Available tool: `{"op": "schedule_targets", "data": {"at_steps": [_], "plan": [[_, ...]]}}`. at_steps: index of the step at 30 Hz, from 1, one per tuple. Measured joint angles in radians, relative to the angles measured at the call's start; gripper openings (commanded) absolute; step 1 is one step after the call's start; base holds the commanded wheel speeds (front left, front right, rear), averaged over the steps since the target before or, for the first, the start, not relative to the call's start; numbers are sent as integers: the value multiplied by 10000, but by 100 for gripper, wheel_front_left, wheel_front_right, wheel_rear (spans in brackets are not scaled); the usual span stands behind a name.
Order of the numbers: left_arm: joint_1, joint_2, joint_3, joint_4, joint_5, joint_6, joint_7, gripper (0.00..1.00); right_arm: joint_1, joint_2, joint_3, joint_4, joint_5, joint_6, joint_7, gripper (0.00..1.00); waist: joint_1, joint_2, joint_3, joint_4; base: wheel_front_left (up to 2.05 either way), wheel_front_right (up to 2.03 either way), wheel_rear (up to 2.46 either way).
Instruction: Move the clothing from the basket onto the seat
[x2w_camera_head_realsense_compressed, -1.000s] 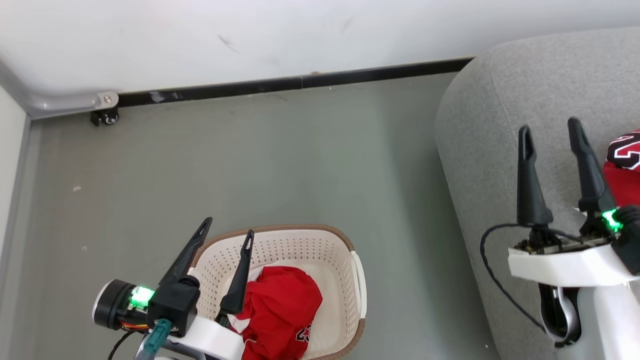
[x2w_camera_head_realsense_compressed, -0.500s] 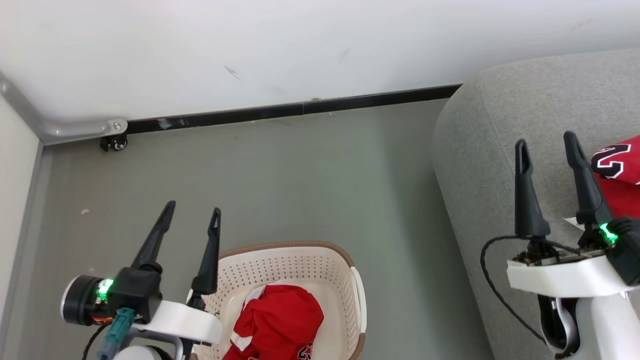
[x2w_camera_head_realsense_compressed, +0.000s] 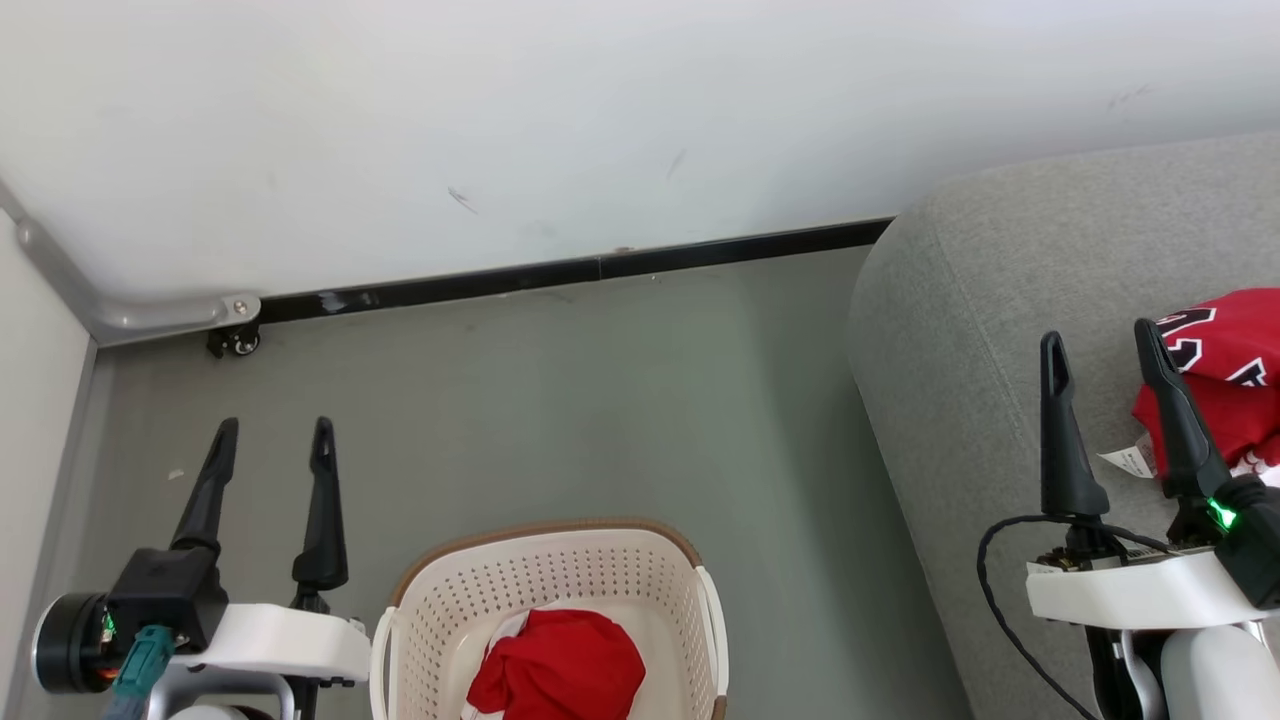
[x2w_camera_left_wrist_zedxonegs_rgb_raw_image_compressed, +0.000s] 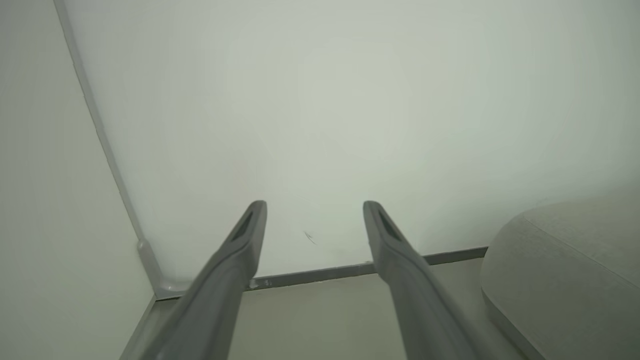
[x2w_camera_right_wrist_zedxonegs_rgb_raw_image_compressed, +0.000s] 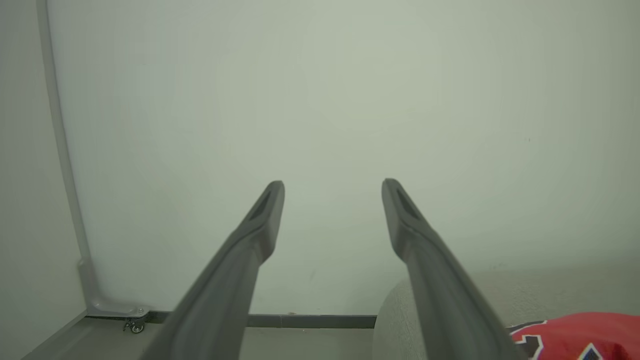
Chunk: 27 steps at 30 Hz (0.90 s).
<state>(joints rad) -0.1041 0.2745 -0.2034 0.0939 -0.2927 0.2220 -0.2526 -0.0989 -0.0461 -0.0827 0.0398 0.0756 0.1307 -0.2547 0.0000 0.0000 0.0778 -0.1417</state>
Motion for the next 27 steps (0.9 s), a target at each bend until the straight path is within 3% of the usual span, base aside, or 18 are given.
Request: {"op": "schedule_targets", "data": {"at_steps": [18,27], "plan": [[1275,-144,564,-35,-247,512,0,100,915,31,-146,209,232,0,704,100,1,0,-783,-128,0,0,0],[1575,-71,846,-209,-439,554,0,100,1230,42,-157,190,384,0,986,100,0,0,-952,-137,0,0,0]]}}
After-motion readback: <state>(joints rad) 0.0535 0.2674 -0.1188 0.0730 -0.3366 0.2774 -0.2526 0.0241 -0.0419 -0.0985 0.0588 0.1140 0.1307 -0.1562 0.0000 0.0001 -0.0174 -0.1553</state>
